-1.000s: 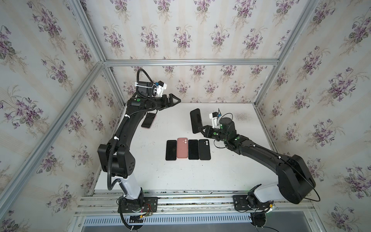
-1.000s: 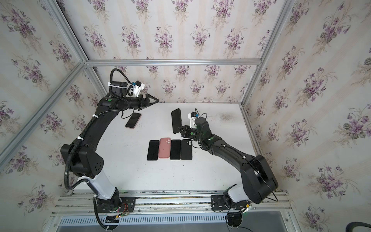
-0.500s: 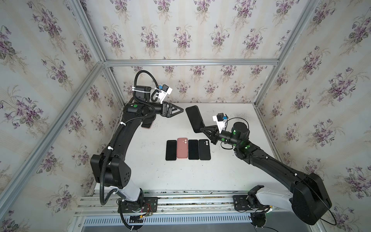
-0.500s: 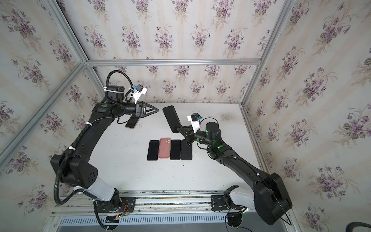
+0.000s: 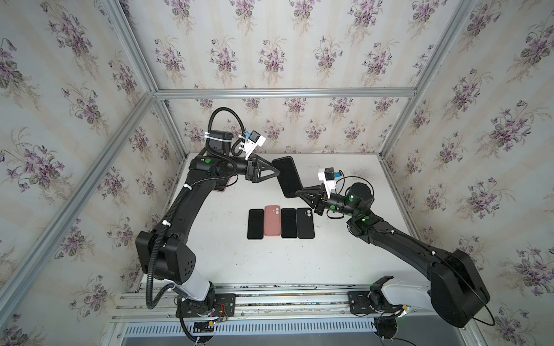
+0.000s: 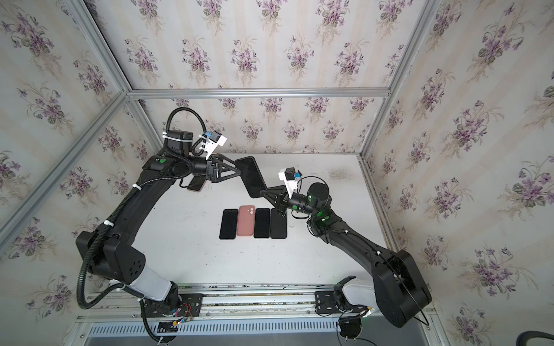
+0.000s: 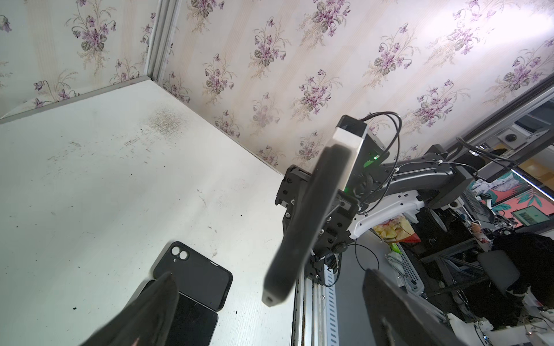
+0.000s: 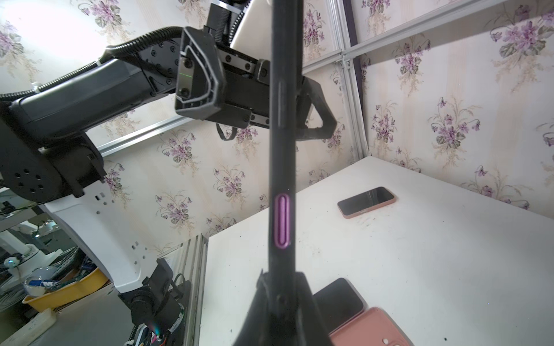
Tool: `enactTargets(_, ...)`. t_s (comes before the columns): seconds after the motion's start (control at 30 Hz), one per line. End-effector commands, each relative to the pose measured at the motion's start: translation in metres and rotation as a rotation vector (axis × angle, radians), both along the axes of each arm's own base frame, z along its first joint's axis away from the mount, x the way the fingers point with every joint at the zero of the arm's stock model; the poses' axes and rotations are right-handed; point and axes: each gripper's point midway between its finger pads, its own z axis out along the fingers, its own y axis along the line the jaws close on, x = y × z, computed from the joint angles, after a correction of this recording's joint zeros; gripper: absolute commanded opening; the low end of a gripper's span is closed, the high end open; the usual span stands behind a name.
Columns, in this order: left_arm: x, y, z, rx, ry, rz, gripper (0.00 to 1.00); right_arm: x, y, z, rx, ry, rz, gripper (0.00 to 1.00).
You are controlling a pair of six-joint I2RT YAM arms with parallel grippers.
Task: Take the phone out of the phone case
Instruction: 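Raise the black phone upright with right gripper while left gripper swings toward it, then grasp the black phone with the left gripper while the right gripper opens and withdraws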
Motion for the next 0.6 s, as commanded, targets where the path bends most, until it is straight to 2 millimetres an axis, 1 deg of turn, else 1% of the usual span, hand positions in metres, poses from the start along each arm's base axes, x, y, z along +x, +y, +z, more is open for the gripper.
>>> enactTargets(0.0,-0.002,-0.002,0.007,-0.022,-0.041,-0.035,0.81,-0.008,0.002,0.022,0.059,-0.074,0.045,0.0)
enactTargets(0.03,-0.002,-0.003,0.008,-0.023,-0.041,-0.037,0.74,-0.008,0.002,0.021,0.059,-0.073,0.049,0.0)
enactTargets(0.07,-0.001,-0.003,0.008,-0.025,-0.038,-0.038,0.7,-0.008,0.003,0.021,0.059,-0.069,0.054,0.0)
enactTargets(0.13,-0.002,-0.004,0.009,-0.032,-0.035,-0.048,0.64,-0.009,0.004,0.019,0.057,-0.06,0.063,0.0)
enactTargets(0.23,-0.002,-0.005,0.01,-0.042,-0.029,-0.062,0.51,-0.008,0.005,0.015,0.052,-0.048,0.071,0.0)
enactTargets(0.3,-0.002,-0.006,0.01,-0.045,-0.025,-0.066,0.46,-0.007,0.005,0.013,0.052,-0.044,0.071,0.0)
enactTargets(0.4,-0.004,-0.007,0.012,-0.061,-0.018,-0.087,0.33,-0.007,0.007,0.012,0.053,-0.035,0.084,0.0)
enactTargets(0.5,-0.004,-0.008,0.013,-0.067,-0.008,-0.094,0.27,-0.006,0.008,0.008,0.048,-0.026,0.089,0.0)
enactTargets(0.53,-0.004,-0.008,0.012,-0.069,-0.001,-0.096,0.23,-0.006,0.008,0.007,0.047,-0.025,0.089,0.0)
enactTargets(0.57,-0.004,-0.008,0.012,-0.072,0.004,-0.1,0.14,-0.005,0.008,0.006,0.046,-0.023,0.089,0.0)
